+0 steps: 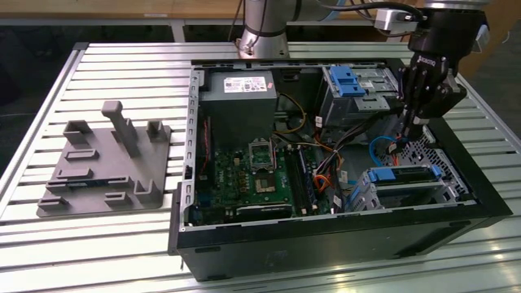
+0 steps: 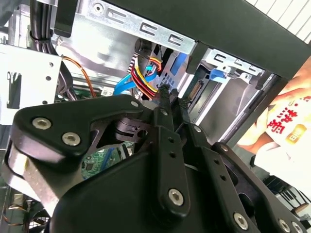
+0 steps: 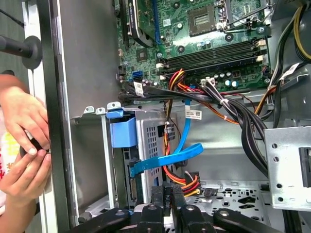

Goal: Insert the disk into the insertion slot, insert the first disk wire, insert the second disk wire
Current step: 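Insert the first disk wire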

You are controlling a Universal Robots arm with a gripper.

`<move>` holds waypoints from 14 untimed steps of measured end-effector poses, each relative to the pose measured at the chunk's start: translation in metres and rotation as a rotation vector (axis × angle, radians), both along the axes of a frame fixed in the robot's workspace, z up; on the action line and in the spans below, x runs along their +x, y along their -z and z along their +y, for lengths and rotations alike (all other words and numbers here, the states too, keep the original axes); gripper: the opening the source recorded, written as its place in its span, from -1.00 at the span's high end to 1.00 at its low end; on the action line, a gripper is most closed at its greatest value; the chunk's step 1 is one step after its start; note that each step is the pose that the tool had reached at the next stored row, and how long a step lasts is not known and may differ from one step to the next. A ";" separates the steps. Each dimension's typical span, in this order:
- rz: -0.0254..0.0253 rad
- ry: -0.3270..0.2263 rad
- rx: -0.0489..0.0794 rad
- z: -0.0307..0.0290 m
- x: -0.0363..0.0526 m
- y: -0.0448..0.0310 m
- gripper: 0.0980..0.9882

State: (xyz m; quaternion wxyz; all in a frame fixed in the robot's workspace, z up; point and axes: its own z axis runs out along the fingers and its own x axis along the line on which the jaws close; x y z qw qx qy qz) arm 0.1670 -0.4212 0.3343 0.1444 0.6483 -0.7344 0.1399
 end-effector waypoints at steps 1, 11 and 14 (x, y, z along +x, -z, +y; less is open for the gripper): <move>0.0000 0.000 -0.002 0.0000 0.0000 0.0000 0.75; 0.0007 0.000 -0.010 0.0000 0.0002 0.0005 0.86; 0.0176 -0.004 -0.010 0.0000 0.0066 0.0004 0.86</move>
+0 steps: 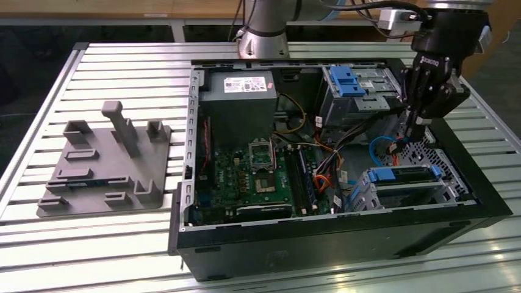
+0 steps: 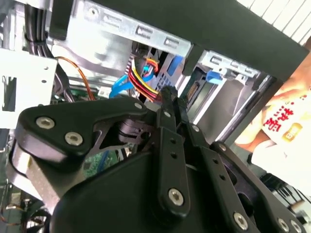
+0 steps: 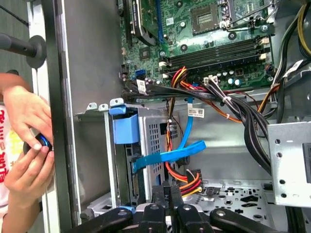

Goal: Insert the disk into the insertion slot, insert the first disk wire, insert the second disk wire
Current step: 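Insert the first disk wire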

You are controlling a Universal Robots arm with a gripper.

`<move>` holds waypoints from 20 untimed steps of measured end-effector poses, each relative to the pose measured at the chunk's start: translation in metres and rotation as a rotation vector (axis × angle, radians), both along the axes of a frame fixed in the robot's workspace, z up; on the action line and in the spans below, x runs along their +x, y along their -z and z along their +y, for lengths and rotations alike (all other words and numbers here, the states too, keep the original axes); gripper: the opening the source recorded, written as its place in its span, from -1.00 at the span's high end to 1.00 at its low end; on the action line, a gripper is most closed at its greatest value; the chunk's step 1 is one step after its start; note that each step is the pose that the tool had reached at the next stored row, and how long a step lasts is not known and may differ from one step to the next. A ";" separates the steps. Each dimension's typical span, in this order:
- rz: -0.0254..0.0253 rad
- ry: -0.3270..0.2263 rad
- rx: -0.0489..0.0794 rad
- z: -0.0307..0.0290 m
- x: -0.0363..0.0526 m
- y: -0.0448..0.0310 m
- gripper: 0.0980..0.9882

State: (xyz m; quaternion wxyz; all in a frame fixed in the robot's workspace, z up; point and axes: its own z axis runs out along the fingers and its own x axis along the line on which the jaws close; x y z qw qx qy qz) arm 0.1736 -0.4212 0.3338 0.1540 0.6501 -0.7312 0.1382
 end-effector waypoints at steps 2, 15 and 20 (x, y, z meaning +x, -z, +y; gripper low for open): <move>0.0055 0.000 0.002 -0.0006 0.0004 0.0001 0.86; 0.0056 -0.001 0.106 -0.0195 -0.0005 -0.0038 0.86; 0.0050 -0.001 0.132 -0.0284 -0.0017 -0.0039 0.86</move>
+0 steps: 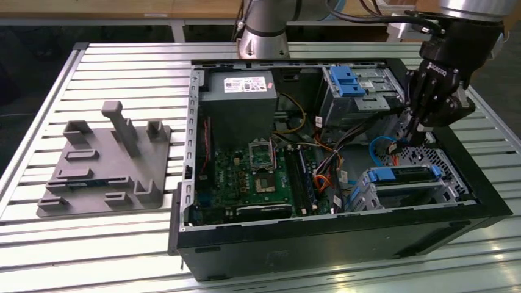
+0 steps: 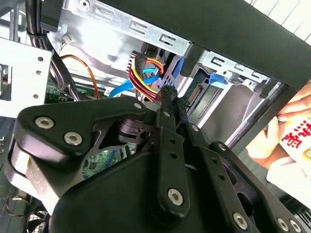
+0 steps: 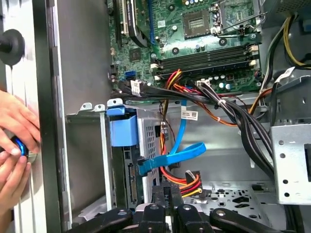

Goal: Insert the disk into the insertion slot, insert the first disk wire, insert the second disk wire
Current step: 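Insert the first disk wire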

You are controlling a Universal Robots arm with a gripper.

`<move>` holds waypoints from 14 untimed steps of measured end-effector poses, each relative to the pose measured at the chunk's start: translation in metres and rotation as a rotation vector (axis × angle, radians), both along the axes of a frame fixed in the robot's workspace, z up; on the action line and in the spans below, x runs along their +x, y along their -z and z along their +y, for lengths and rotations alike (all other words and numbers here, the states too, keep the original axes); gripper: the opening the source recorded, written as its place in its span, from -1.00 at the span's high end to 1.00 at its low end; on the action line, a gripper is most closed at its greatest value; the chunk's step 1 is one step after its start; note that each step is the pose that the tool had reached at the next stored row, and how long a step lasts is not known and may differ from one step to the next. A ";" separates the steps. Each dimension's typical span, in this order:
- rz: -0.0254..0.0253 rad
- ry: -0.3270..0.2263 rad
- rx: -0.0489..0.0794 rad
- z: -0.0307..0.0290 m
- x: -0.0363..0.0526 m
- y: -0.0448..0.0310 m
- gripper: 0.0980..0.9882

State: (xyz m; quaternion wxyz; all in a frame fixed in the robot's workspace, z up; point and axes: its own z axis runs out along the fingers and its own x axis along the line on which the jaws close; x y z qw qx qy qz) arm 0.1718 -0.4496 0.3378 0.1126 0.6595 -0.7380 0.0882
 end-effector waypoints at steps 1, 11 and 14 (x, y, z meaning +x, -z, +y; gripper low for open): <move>-0.0003 0.000 0.007 -0.0016 -0.0002 0.0000 0.86; -0.0011 0.000 0.149 -0.0137 -0.0003 0.0000 0.86; -0.0011 0.000 0.184 -0.0179 -0.0003 0.0000 0.86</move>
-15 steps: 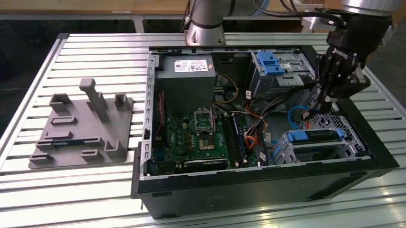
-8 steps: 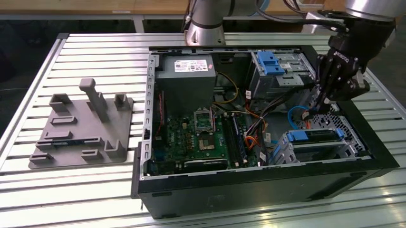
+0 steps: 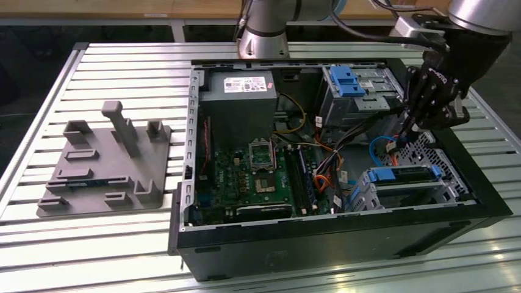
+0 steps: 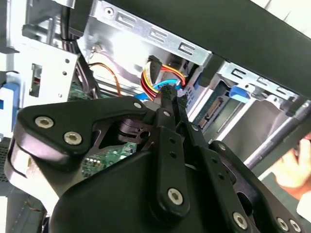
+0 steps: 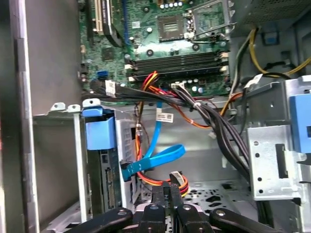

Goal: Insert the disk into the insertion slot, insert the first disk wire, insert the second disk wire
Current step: 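Insert the first disk wire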

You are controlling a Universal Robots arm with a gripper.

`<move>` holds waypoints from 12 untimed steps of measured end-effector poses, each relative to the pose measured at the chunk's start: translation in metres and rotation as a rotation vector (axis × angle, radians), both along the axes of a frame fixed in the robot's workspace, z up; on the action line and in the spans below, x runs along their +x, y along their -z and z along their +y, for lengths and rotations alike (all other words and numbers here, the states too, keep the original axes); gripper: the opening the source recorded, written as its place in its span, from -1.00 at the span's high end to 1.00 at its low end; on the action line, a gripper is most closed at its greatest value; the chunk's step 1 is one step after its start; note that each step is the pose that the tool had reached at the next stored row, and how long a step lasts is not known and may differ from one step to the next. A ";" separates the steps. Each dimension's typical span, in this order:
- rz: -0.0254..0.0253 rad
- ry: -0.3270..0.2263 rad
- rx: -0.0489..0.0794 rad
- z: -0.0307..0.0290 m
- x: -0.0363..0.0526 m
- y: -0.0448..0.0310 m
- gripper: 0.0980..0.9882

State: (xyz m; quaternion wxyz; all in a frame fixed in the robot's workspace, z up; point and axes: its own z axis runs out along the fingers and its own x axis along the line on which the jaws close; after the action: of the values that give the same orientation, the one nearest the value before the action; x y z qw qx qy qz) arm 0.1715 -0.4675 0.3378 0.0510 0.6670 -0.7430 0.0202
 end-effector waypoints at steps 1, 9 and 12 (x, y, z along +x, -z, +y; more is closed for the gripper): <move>0.0000 0.000 0.010 -0.0015 0.0000 -0.0001 0.86; 0.0002 -0.011 0.036 -0.0114 -0.0001 -0.0005 0.86; 0.0009 -0.049 0.036 -0.0114 -0.0001 -0.0005 0.86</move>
State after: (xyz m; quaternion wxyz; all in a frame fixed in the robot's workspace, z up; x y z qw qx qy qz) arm 0.1715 -0.4789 0.3383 0.0387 0.6857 -0.7268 0.0077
